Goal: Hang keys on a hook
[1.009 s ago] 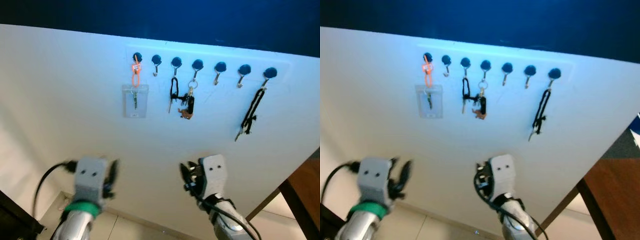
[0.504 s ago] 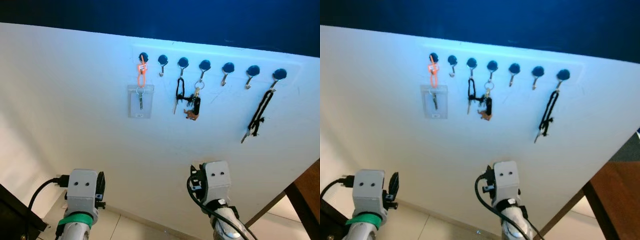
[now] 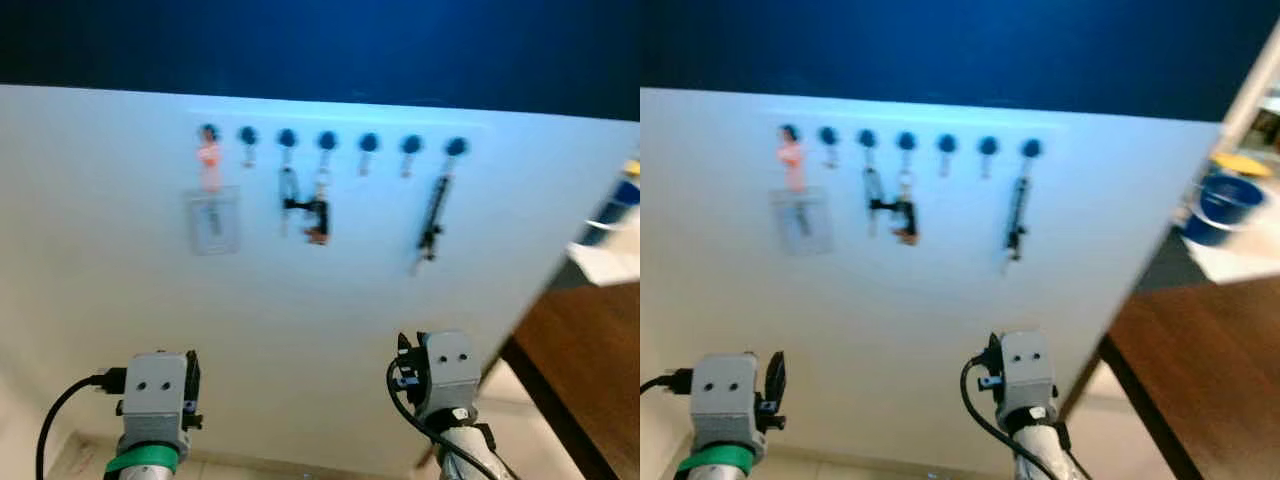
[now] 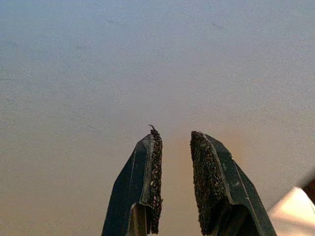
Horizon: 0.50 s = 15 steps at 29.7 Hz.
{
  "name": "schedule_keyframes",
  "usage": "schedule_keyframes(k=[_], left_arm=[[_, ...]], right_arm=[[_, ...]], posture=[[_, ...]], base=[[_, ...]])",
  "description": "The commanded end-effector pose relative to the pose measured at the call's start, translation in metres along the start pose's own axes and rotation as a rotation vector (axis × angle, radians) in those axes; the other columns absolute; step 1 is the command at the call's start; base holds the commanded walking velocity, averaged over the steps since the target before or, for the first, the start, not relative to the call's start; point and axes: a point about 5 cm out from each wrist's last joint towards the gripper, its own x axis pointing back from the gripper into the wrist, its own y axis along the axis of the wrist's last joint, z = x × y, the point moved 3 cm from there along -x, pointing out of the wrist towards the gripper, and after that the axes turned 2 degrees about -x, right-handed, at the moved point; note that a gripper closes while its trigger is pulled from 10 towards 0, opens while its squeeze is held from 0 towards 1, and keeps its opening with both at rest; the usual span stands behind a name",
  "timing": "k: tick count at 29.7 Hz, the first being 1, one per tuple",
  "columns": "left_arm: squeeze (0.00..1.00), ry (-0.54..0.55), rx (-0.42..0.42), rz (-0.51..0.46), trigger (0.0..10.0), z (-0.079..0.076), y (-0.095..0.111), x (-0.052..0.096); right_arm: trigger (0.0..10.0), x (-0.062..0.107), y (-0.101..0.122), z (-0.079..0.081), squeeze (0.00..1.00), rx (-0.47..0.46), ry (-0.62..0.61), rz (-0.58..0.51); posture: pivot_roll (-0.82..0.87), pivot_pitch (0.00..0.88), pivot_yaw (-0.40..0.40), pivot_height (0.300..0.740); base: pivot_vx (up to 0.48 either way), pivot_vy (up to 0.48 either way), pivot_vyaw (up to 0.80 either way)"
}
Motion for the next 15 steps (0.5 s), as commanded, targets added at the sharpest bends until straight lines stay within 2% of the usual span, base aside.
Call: schedule_keyframes(k=[1, 15], left_arm=[[0.00, 0.002, -0.018, 0.004, 10.0, 0.0013, -0.0016, 0.0003], [0.00, 0.000, -0.027, 0.000, 10.0, 0.0011, 0.0028, -0.0070]], right_arm=[[10.0, 0.0002, -0.0042, 0.0018, 0.00, -0.007, 0.002, 0.021], [10.0, -0.0090, 0.0018, 0.0036, 0.00, -0.029, 0.010, 0.027]], posture=[[-0.15, 0.093, 0.108, 0.740], [-0.14, 0.093, 0.093, 0.740]], base=[[0.000, 0.000, -0.80], [0.000, 0.000, -0.80]])
